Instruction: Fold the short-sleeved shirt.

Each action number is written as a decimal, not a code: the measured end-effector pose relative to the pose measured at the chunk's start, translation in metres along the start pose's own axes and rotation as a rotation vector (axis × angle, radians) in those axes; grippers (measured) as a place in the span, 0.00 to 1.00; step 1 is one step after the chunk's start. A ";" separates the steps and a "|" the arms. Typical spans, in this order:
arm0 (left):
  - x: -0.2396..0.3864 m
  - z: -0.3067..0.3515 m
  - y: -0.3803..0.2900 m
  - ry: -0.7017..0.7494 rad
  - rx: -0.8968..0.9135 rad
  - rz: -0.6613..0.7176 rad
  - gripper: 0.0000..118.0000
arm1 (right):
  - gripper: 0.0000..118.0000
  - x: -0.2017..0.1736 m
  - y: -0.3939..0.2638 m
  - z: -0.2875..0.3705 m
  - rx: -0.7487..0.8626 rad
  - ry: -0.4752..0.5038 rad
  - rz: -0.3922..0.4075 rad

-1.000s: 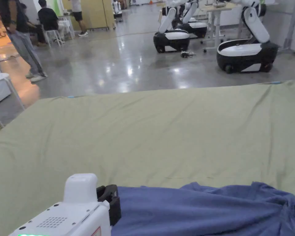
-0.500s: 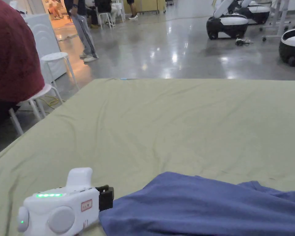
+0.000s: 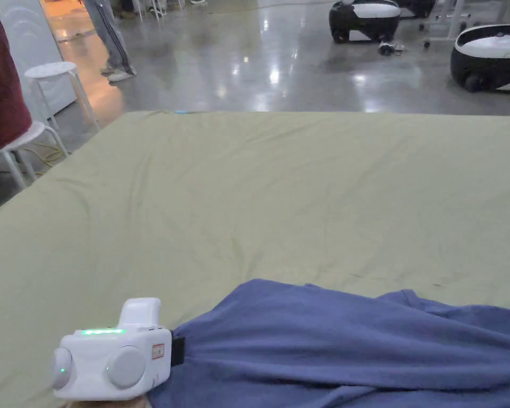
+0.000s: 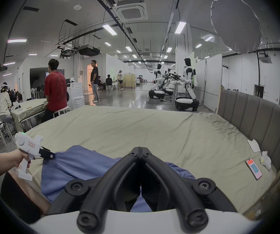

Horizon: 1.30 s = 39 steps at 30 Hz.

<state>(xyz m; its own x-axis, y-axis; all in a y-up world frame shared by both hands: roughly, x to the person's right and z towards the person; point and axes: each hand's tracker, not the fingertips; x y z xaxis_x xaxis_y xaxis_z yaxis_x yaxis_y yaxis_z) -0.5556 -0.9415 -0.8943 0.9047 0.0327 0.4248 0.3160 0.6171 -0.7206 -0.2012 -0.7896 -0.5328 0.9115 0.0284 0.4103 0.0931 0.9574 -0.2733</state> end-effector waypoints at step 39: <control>0.044 0.074 0.034 -0.041 0.224 -0.115 0.02 | 0.07 0.133 -0.059 -0.155 -0.530 -0.059 -0.186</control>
<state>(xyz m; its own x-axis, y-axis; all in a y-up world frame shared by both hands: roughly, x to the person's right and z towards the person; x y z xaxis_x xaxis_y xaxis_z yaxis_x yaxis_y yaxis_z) -0.5261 -0.8609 -0.8596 0.8524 -0.0187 0.5226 0.3412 0.7773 -0.5285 -0.0234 -0.8870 -0.5973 0.8380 -0.0969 0.5370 0.4527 0.6728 -0.5851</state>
